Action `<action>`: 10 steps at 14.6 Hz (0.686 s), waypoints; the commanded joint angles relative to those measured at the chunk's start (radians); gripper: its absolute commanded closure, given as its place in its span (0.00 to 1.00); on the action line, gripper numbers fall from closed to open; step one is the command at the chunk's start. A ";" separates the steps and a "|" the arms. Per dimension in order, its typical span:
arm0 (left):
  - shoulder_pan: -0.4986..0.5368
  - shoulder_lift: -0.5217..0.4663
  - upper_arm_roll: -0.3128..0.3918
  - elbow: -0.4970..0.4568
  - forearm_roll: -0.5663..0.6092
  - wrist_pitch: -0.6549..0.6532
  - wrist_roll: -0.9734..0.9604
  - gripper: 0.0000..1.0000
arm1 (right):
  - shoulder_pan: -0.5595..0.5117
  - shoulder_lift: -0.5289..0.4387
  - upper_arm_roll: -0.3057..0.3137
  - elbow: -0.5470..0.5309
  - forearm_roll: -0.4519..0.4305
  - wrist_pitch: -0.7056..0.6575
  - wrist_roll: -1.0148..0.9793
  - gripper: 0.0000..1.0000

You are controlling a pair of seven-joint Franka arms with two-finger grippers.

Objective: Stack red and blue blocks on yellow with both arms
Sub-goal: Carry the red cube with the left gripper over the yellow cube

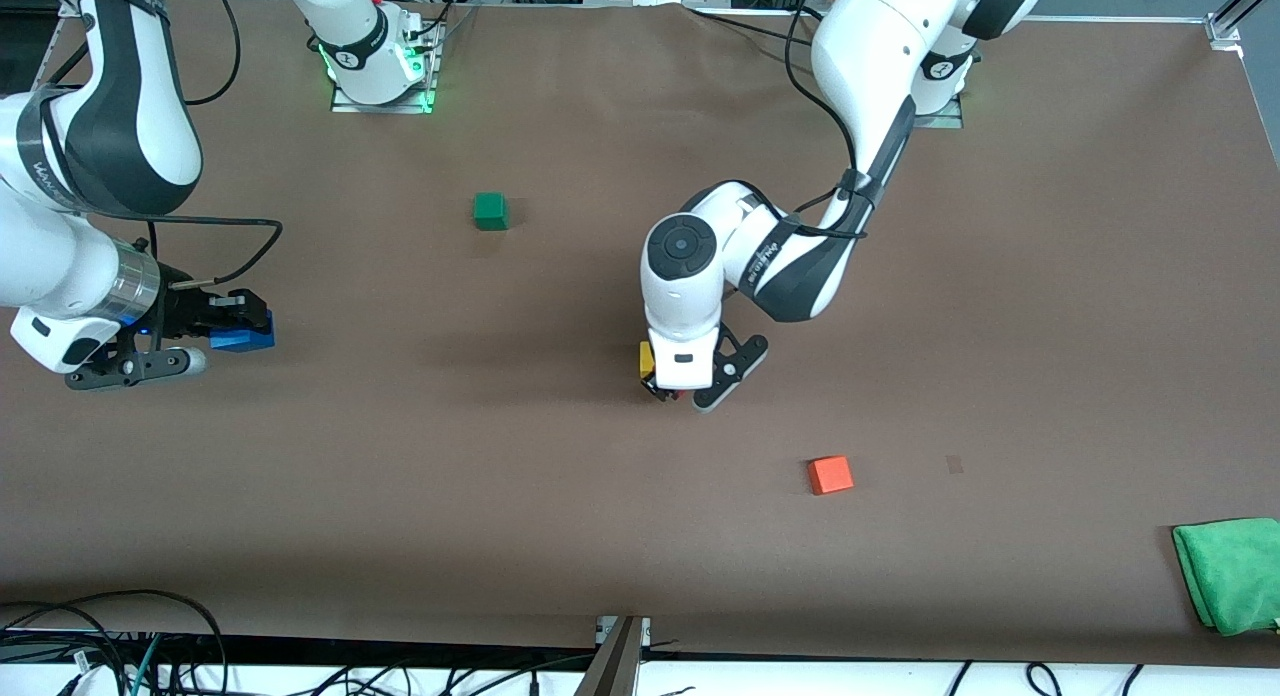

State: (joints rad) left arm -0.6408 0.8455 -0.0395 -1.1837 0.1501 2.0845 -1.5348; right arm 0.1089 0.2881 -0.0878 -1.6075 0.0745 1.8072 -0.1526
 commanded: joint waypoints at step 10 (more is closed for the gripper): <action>-0.062 -0.042 0.009 -0.094 0.051 -0.035 -0.038 0.90 | -0.003 0.003 -0.001 0.020 0.002 -0.022 0.005 0.95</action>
State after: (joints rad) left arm -0.6904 0.8435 -0.0391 -1.2435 0.1752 2.0519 -1.5567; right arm 0.1083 0.2892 -0.0881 -1.6075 0.0745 1.8072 -0.1526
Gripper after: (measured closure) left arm 0.445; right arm 0.445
